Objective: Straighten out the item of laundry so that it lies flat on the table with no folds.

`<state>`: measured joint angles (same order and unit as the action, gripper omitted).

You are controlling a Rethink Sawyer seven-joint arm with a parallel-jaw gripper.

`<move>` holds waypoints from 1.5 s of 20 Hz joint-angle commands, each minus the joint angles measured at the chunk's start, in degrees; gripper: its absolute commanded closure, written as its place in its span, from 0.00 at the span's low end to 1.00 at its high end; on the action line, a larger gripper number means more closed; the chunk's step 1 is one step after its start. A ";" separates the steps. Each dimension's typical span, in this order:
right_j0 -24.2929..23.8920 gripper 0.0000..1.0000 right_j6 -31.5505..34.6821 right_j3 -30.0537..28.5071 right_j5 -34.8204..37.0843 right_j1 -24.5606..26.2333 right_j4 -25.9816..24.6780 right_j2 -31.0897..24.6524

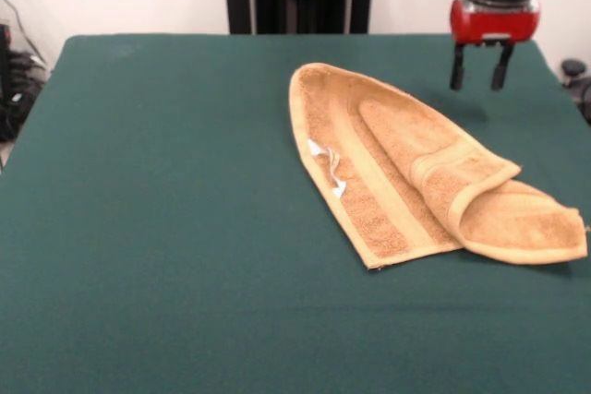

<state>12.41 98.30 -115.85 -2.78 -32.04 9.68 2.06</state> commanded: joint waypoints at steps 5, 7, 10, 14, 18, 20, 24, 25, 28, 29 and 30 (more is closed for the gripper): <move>-1.64 0.00 11.66 -0.07 13.72 -6.43 4.40 -1.01; -3.59 0.00 10.76 -0.72 13.84 -7.17 3.57 -1.92; -7.44 0.00 8.83 -1.96 11.74 -6.68 1.05 -3.55; -10.16 0.00 7.84 -3.39 8.63 -5.74 -1.36 -4.52; -11.56 0.00 8.59 -3.28 1.52 -0.94 -4.21 -4.92; -11.11 0.00 9.79 -2.93 -1.91 1.52 -4.99 -4.50; -10.86 0.00 11.05 -2.09 -5.05 4.10 -5.58 -4.55; -10.55 0.00 11.33 -1.94 -5.51 4.45 -5.41 -4.45; -9.88 0.00 12.15 -1.51 -6.76 5.48 -4.84 -4.45; -9.65 0.00 12.18 -1.27 -7.09 5.83 -4.71 -4.30; -9.68 0.00 12.23 -1.14 -7.66 6.33 -4.75 -4.39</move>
<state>1.33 98.30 -115.89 -7.07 -31.42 5.59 2.11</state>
